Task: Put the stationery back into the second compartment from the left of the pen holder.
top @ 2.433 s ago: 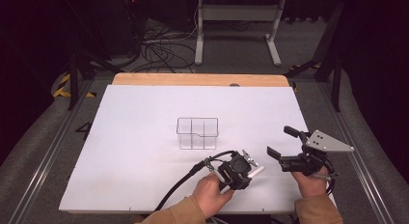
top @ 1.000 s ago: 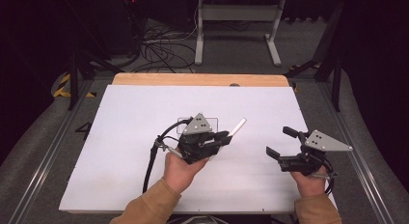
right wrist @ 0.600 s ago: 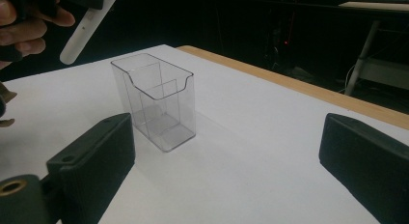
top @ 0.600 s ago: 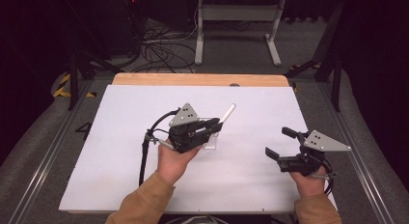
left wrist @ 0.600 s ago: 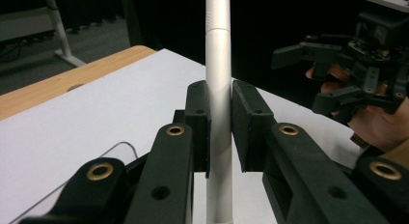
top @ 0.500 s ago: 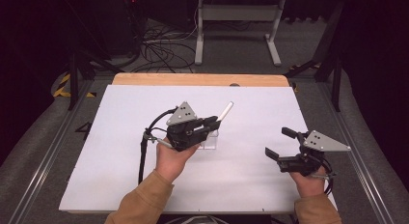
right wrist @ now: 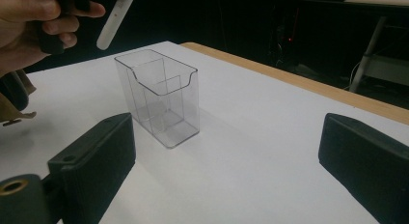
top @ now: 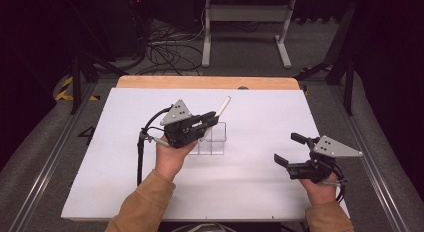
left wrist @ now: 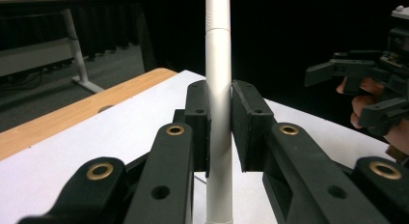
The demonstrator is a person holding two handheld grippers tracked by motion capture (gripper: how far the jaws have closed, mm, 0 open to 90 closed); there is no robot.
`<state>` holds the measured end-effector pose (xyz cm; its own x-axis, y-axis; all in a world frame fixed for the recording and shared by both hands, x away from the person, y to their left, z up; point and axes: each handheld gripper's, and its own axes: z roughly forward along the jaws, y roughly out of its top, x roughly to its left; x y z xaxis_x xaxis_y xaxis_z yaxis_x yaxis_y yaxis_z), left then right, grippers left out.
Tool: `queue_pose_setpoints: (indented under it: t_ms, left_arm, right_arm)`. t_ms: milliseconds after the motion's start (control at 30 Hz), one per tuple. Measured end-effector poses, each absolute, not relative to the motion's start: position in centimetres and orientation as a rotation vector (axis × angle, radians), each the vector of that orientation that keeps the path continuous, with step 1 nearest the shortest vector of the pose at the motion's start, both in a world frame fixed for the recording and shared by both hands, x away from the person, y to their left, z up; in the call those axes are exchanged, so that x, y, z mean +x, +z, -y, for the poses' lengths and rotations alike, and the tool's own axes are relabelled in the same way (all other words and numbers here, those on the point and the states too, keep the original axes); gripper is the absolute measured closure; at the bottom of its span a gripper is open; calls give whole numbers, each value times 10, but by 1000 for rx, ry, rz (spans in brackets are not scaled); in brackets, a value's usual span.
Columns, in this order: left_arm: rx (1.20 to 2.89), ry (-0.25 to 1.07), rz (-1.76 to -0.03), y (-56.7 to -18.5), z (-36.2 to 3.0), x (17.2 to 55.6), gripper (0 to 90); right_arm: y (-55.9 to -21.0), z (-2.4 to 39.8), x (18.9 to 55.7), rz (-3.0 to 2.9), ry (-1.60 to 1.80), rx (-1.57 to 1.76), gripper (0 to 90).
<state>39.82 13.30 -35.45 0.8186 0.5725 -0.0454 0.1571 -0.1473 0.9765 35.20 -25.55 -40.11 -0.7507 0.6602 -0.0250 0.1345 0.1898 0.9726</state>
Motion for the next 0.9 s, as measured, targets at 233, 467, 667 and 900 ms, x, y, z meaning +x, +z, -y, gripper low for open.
queue_pose_setpoints:
  t_ms: [233, 467, 667, 900]
  left_arm:
    - [1710, 396, -584, -366, -134, 410, 785]
    - [1709, 426, -579, -373, -133, 418, 785]
    - [1714, 458, -622, -379, -133, 426, 785]
    - [1723, 456, -623, -386, -130, 430, 784]
  right_arm:
    - [-401, 254, 352, -2034, 1591, 735, 62]
    - [-402, 253, 352, -2046, 1589, 736, 63]
    - [-402, 253, 352, -2050, 1589, 732, 64]
    - [-403, 251, 353, -2061, 1584, 731, 65]
